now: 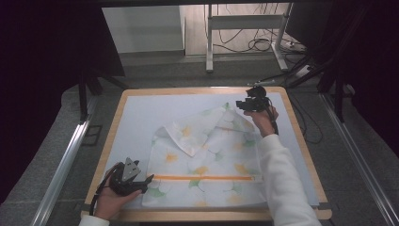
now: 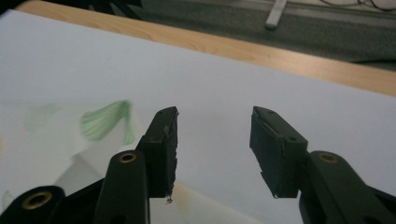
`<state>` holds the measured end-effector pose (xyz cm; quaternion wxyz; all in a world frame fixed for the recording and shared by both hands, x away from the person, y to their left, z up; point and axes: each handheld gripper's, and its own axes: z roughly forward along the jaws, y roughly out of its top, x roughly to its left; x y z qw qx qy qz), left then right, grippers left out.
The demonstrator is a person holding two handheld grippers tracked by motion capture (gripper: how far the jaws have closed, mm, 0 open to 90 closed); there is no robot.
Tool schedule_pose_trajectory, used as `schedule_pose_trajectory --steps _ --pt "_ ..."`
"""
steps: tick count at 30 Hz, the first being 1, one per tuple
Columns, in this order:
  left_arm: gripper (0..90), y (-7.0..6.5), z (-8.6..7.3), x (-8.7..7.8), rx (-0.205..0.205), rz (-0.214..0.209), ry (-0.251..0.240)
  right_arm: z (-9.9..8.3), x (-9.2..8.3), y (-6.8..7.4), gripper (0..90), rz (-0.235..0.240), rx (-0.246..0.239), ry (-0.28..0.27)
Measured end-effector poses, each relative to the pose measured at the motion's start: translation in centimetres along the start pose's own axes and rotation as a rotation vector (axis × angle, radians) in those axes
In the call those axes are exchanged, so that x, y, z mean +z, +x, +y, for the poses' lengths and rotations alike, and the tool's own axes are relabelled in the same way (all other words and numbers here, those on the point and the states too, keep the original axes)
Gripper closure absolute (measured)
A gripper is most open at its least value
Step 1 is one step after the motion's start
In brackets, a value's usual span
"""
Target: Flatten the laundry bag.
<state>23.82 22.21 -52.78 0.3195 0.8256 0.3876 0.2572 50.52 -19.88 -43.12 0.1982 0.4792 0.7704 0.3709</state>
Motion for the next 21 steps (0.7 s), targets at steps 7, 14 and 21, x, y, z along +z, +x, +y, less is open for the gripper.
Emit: schedule_pose_trajectory --steps 7,14,21 --pt "25.0 -0.3 0.2 0.0 -0.002 -0.006 -0.009 -1.9 -6.3 2.7 53.1 0.138 -0.106 -0.042" --pt "24.9 -0.5 0.3 0.2 0.005 -0.009 -0.003 -6.2 -8.5 5.3 64.1 0.273 -0.183 -0.005" --pt "24.9 -0.5 0.3 0.3 0.001 -0.013 0.002 -8.8 -7.8 7.1 85.8 0.363 -0.229 0.059"
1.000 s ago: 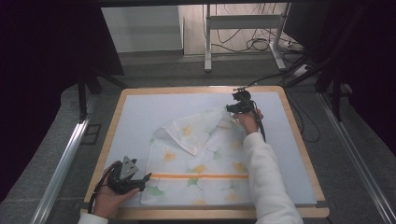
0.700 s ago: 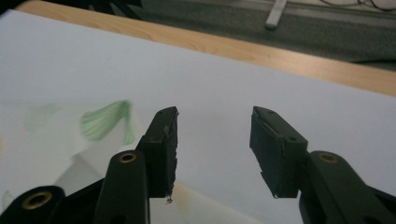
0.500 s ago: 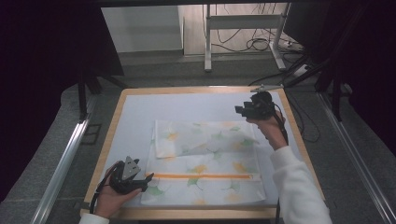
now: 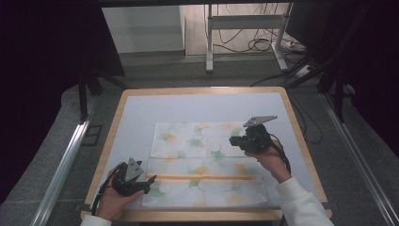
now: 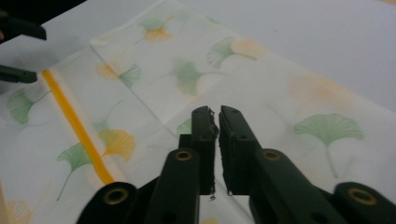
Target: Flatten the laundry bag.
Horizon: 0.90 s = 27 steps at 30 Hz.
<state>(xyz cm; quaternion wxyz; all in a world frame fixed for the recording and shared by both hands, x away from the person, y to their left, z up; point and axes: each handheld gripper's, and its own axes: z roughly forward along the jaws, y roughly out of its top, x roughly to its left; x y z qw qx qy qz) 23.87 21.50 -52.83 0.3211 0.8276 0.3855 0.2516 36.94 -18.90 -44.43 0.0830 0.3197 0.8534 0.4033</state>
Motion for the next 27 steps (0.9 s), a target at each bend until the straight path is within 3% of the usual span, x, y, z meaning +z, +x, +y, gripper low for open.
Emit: schedule_pose_trajectory --steps 7,9,12,21,24,26,27 --pt "24.9 -0.2 0.1 0.0 0.008 -0.012 -0.001 0.1 2.1 2.5 89.2 0.037 -0.064 0.05" --pt "24.9 -0.3 0.1 0.0 0.006 -0.015 -0.002 0.3 3.5 4.0 89.2 0.053 -0.106 0.08" --pt "24.9 -0.3 0.1 0.0 -0.012 -0.035 -0.012 0.4 4.8 5.1 89.2 0.059 -0.139 0.111" --pt "25.5 -0.6 0.3 0.1 -0.016 -0.062 -0.004 0.8 8.9 7.1 89.1 0.056 -0.2 0.181" --pt "25.5 -0.6 0.2 0.2 -0.023 -0.065 -0.001 1.3 10.2 8.0 85.2 0.068 -0.221 0.193" --pt "25.5 -0.5 0.1 0.1 -0.028 -0.068 0.003 2.2 11.9 9.2 71.8 0.072 -0.257 0.198" --pt "25.5 -0.5 0.1 0.1 -0.028 -0.068 0.003 2.2 11.9 9.2 71.8 0.072 -0.257 0.198"
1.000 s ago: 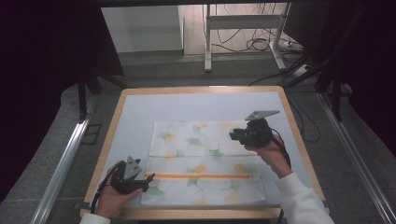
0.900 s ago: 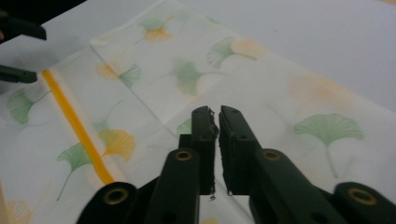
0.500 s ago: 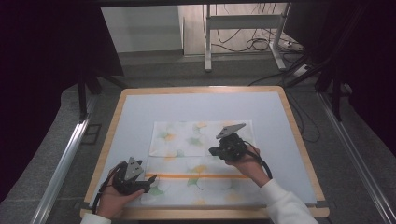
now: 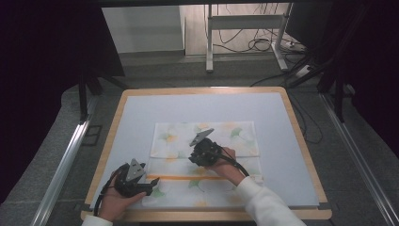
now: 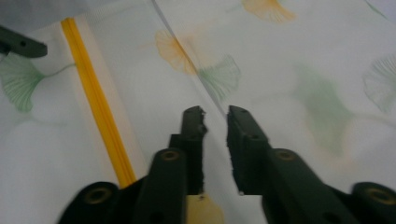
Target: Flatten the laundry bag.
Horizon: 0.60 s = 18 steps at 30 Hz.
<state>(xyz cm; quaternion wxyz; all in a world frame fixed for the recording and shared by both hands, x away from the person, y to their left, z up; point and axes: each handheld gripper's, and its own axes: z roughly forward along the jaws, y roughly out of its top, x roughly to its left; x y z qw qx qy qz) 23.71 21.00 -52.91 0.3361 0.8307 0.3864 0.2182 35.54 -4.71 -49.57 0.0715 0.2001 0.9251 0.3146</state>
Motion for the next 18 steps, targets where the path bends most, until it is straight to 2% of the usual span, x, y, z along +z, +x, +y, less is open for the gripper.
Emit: schedule_pose_trajectory --steps 1,2,3,4,6,8,9,11,12,13,18 --pt "25.5 0.0 0.0 0.0 0.0 -0.001 0.0 0.8 0.7 0.4 69.5 0.001 -0.012 0.003" --pt "25.4 0.0 -0.1 -0.1 0.001 -0.001 -0.001 2.1 1.9 0.9 63.5 0.019 -0.018 -0.004" --pt "25.5 0.0 -0.1 -0.1 0.001 -0.001 -0.001 2.1 1.9 0.9 63.5 0.019 -0.018 -0.004" --pt "25.5 0.0 -0.1 -0.1 -0.001 -0.003 -0.003 3.5 3.1 1.4 59.2 0.026 -0.039 -0.001" --pt "25.4 -0.1 -0.2 -0.1 -0.006 -0.005 -0.002 4.0 3.6 1.6 56.3 0.027 -0.043 0.004" --pt "25.4 0.1 -0.3 -0.2 0.001 -0.005 0.009 5.8 5.7 2.3 48.5 0.025 -0.058 0.02" --pt "25.4 0.1 -0.3 -0.2 0.001 -0.005 0.009 5.8 5.7 2.3 48.5 0.025 -0.058 0.02" --pt "25.4 0.2 -0.4 -0.2 -0.016 -0.008 0.002 7.1 7.4 2.6 43.4 0.032 -0.037 0.025" --pt "25.4 0.2 -0.4 -0.2 -0.016 -0.008 0.002 7.1 7.4 2.6 43.4 0.032 -0.037 0.025" --pt "25.4 0.3 -0.4 -0.2 -0.015 -0.008 0.006 7.8 8.3 2.8 41.8 0.028 -0.04 0.028" --pt "25.4 0.5 -0.5 -0.2 -0.018 -0.01 0.008 8.6 9.6 3.1 38.7 0.011 -0.043 0.047"
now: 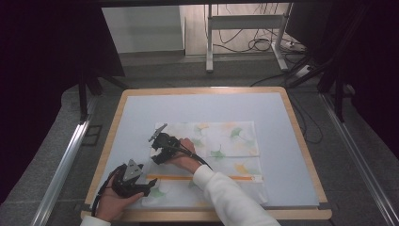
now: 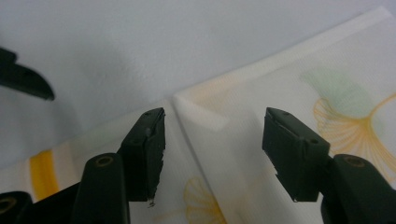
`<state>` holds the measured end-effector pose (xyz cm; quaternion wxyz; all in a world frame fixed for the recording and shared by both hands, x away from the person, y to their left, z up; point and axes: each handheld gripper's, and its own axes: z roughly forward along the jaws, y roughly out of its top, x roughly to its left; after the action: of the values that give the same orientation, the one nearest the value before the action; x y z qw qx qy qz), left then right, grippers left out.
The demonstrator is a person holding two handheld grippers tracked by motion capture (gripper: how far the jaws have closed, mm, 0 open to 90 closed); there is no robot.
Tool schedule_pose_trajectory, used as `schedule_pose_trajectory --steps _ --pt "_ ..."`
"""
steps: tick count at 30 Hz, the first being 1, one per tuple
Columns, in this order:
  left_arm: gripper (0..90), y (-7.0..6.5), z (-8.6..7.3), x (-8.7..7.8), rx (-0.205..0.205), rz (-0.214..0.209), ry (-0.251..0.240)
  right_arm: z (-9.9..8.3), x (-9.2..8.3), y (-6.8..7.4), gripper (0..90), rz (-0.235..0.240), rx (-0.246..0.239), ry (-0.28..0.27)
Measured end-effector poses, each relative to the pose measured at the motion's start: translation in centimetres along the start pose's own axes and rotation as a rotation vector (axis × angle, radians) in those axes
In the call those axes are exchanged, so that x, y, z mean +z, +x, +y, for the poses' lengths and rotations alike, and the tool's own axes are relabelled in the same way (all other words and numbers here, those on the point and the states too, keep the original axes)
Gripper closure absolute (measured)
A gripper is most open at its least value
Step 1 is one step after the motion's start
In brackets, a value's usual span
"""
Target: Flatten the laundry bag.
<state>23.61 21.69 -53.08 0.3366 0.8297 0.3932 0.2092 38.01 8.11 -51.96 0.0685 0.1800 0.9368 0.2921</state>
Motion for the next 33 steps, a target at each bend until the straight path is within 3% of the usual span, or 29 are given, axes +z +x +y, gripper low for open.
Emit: schedule_pose_trajectory --steps 4,6,9,11,12,13,17,20,26,27,28,29,30,31,32,33 --pt "25.4 0.0 0.0 0.0 0.0 -0.001 0.002 0.4 1.0 0.1 37.5 -0.011 -0.001 0.011" --pt "25.4 0.0 0.0 0.0 0.003 -0.002 0.003 0.5 1.3 0.0 41.1 -0.023 0.009 0.011" --pt "25.4 -0.1 0.0 0.0 0.009 -0.004 0.013 0.6 1.2 -0.3 57.3 -0.036 0.013 0.013" --pt "25.4 -0.1 0.1 0.0 0.009 -0.004 0.012 0.6 1.2 -0.5 61.4 -0.039 0.015 0.011" --pt "25.4 -0.1 0.1 0.1 0.009 -0.005 0.009 0.6 1.1 -0.9 69.8 -0.039 0.023 0.013" --pt "25.4 -0.1 0.1 0.1 0.009 -0.005 0.009 0.6 1.1 -0.9 69.8 -0.039 0.023 0.013" --pt "25.4 -0.1 0.1 0.1 0.012 -0.005 0.01 0.3 0.7 -2.0 86.0 -0.023 0.056 -0.001" --pt "25.4 -0.1 0.1 0.1 0.011 -0.004 0.012 0.2 0.3 -2.4 86.4 -0.007 0.072 -0.012" --pt "25.5 -0.2 0.2 0.1 0.018 -0.003 0.009 0.6 -2.0 -4.2 87.0 -0.039 0.081 -0.041" --pt "25.4 -0.4 0.3 0.1 0.021 -0.007 0.008 0.9 -2.7 -5.2 86.9 -0.065 0.081 -0.045" --pt "25.5 -0.4 0.3 0.1 0.021 -0.007 0.008 0.9 -2.7 -5.2 86.9 -0.065 0.081 -0.045" --pt "25.4 -0.4 0.3 0.2 0.025 -0.01 0.007 1.2 -3.3 -6.5 86.8 -0.095 0.093 -0.047" --pt "25.4 -0.4 0.3 0.2 0.025 -0.01 0.007 1.2 -3.3 -6.5 86.8 -0.095 0.093 -0.047" --pt "25.5 -0.5 0.3 0.2 0.025 -0.011 0.006 1.5 -3.6 -7.8 86.7 -0.122 0.103 -0.043" --pt "25.4 -0.5 0.3 0.2 0.025 -0.011 0.006 1.5 -3.6 -7.8 86.7 -0.122 0.103 -0.043" --pt "25.5 -0.4 0.3 0.2 0.027 -0.013 0.005 1.7 -3.8 -9.2 86.7 -0.134 0.132 -0.04"
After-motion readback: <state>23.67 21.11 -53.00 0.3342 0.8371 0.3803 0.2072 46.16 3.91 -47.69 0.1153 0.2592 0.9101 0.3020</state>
